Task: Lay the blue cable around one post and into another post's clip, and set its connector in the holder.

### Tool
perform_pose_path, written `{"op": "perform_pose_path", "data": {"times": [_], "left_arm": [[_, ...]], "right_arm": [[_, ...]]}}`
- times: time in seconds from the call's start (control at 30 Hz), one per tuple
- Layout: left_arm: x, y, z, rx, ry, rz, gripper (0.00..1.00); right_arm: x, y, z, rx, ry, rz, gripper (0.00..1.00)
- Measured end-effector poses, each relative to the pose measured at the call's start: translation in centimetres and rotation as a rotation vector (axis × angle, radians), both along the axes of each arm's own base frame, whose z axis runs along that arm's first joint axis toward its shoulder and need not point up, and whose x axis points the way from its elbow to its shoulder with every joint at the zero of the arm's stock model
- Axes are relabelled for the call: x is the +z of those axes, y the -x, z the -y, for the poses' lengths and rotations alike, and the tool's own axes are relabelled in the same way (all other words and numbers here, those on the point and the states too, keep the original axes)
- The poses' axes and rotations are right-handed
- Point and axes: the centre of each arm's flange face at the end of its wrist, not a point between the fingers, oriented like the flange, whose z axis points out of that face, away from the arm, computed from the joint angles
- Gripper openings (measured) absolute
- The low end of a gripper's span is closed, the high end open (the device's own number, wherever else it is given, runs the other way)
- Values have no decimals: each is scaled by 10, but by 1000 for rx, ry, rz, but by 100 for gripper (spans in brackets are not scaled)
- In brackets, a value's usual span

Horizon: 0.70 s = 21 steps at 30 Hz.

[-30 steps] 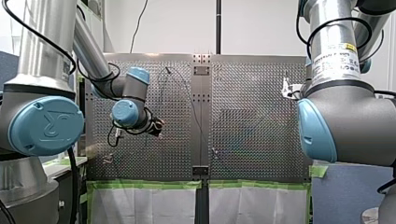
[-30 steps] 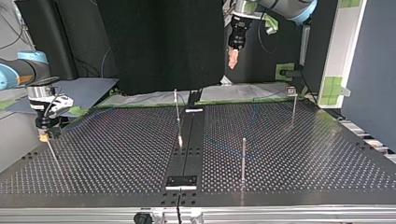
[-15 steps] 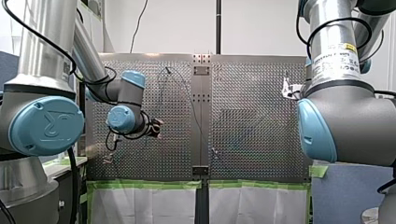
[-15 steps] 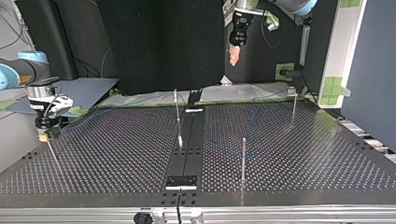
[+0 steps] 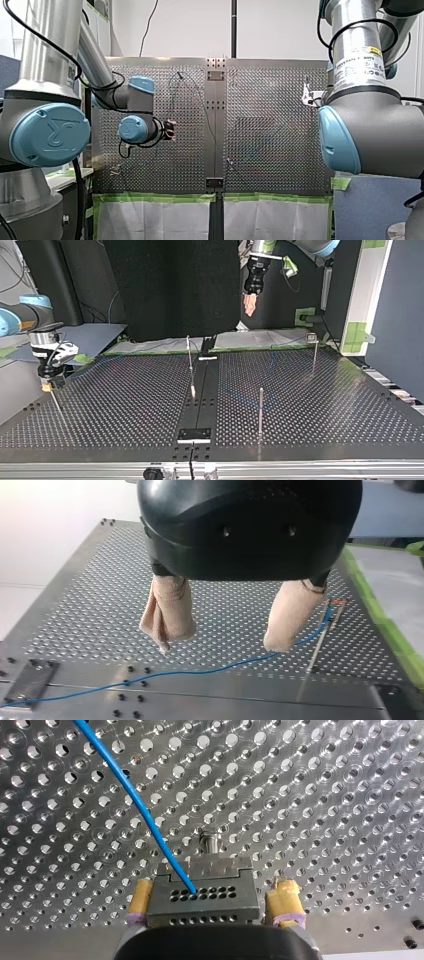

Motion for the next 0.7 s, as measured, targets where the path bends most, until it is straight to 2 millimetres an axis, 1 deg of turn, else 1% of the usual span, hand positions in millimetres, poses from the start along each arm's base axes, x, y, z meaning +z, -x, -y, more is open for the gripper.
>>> {"op": "perform_pose_path", "data": {"times": [0.7], "left_arm": [[17,-15,7,-1,81,153,100]], "right_arm": [[-2,-1,-2,3,-14,-6,100]]}}
